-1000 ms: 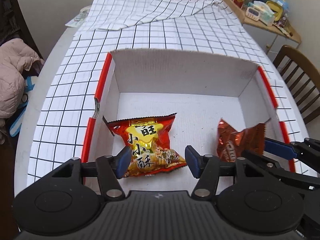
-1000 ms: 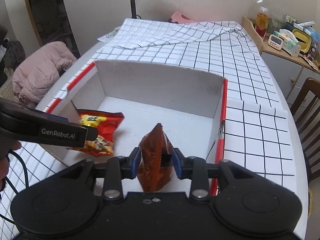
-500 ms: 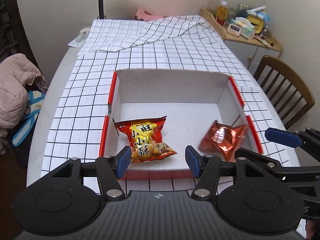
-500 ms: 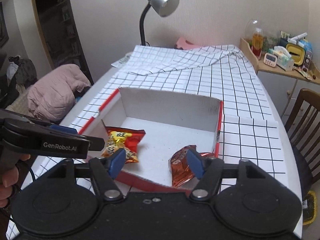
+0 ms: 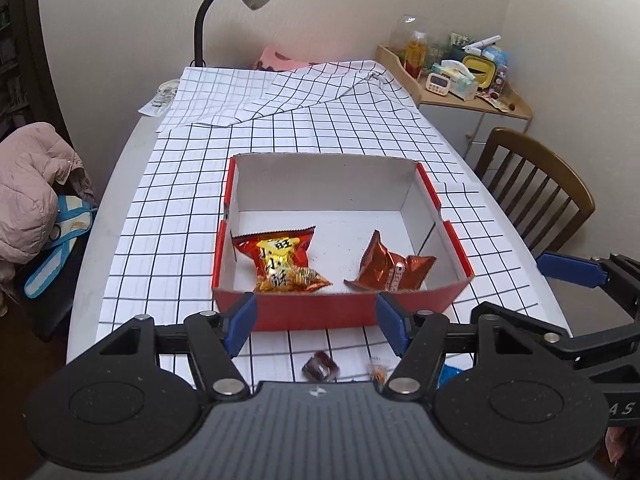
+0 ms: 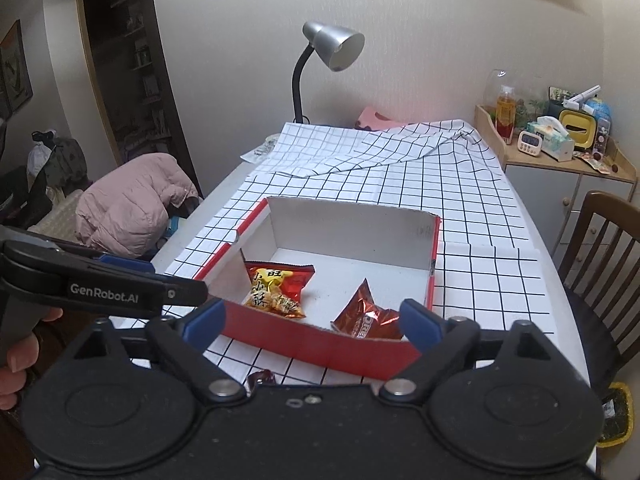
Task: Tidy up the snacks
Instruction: 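Move both tools back over the remaining snack pile, then grasp the cream bag with left tool while right tool grasps white milk packet, then carry both packets into the red box and open both tools, then move both tools back over the remaining snacks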
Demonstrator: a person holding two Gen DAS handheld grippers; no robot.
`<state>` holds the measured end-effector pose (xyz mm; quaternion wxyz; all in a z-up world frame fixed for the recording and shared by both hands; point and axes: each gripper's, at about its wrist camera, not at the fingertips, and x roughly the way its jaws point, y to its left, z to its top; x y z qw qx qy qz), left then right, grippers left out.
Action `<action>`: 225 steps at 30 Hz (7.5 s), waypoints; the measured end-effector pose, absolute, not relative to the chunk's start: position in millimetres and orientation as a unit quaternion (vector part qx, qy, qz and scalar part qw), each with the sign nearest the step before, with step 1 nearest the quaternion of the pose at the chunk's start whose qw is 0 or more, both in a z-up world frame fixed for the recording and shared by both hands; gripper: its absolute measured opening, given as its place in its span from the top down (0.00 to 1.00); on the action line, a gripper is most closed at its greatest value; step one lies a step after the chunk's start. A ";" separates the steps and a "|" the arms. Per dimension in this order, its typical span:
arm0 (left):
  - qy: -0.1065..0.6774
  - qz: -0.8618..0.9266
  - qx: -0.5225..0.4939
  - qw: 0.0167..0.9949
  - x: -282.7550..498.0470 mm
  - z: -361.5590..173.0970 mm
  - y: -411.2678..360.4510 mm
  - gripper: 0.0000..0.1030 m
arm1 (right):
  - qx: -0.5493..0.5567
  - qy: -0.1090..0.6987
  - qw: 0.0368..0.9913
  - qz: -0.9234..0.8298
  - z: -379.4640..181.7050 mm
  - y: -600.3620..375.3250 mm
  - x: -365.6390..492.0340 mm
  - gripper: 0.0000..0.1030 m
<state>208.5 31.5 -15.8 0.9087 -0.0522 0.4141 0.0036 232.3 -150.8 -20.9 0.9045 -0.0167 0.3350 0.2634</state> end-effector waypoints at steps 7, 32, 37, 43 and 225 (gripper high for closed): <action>0.395 0.002 -0.059 0.917 167.0 -16.6 37.7 0.25 | -0.007 0.335 0.904 0.265 -22.7 -161.8 198.1 0.01; 0.512 0.086 -0.117 0.846 150.5 -145.4 57.2 0.13 | -0.139 0.414 0.855 0.280 -147.8 -145.6 128.9 0.05; 0.525 0.111 -0.135 0.833 164.0 -158.8 65.1 0.13 | -0.198 0.404 0.841 0.299 -163.0 -132.7 127.7 0.08; 0.540 0.131 -0.160 0.816 181.8 -171.7 72.5 0.13 | -0.246 0.393 0.831 0.308 -174.6 -123.7 125.2 0.12; 0.476 -0.003 -0.119 0.871 159.9 -108.5 26.9 0.15 | 0.097 0.454 0.872 0.157 -99.6 -208.1 200.0 0.01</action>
